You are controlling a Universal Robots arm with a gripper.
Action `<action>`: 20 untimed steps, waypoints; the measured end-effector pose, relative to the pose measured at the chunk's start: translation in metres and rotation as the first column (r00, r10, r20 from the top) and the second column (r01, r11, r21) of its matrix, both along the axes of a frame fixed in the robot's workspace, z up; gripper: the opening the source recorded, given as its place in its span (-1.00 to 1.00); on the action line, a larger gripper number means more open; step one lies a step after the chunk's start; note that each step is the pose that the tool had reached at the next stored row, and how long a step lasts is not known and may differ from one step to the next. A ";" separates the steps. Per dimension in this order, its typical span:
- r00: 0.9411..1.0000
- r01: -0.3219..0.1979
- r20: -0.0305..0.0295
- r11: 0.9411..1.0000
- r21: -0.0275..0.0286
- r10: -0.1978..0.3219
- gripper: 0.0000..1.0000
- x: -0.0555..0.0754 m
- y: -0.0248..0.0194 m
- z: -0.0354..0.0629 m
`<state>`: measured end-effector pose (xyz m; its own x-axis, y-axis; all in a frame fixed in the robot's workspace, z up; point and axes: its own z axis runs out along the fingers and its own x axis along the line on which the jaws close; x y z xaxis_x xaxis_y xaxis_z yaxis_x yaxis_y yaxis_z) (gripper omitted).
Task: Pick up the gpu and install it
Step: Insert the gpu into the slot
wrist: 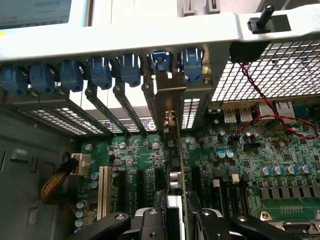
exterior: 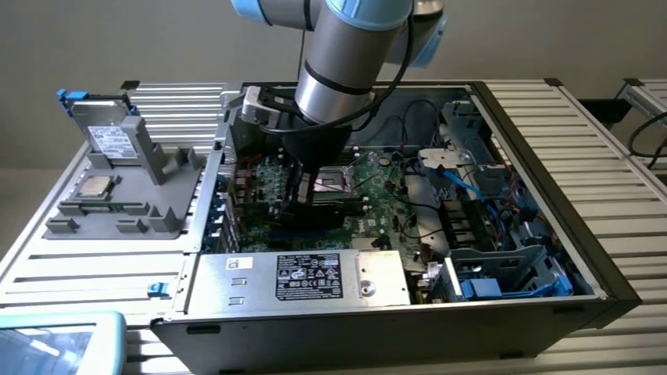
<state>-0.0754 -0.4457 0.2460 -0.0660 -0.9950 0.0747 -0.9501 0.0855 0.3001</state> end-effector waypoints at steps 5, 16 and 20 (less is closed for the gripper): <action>1.000 0.000 0.000 1.000 0.000 0.000 -0.44 0.000 -0.0013 -0.0027; 1.000 0.002 -0.001 1.000 0.001 -0.002 -0.44 -0.004 -0.0013 -0.0030; 1.000 0.004 -0.001 1.000 0.001 -0.004 -0.44 -0.004 0.0006 -0.0030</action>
<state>-0.0798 -0.4450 0.2430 -0.0697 -0.9948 0.0740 -0.9495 0.0889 0.3009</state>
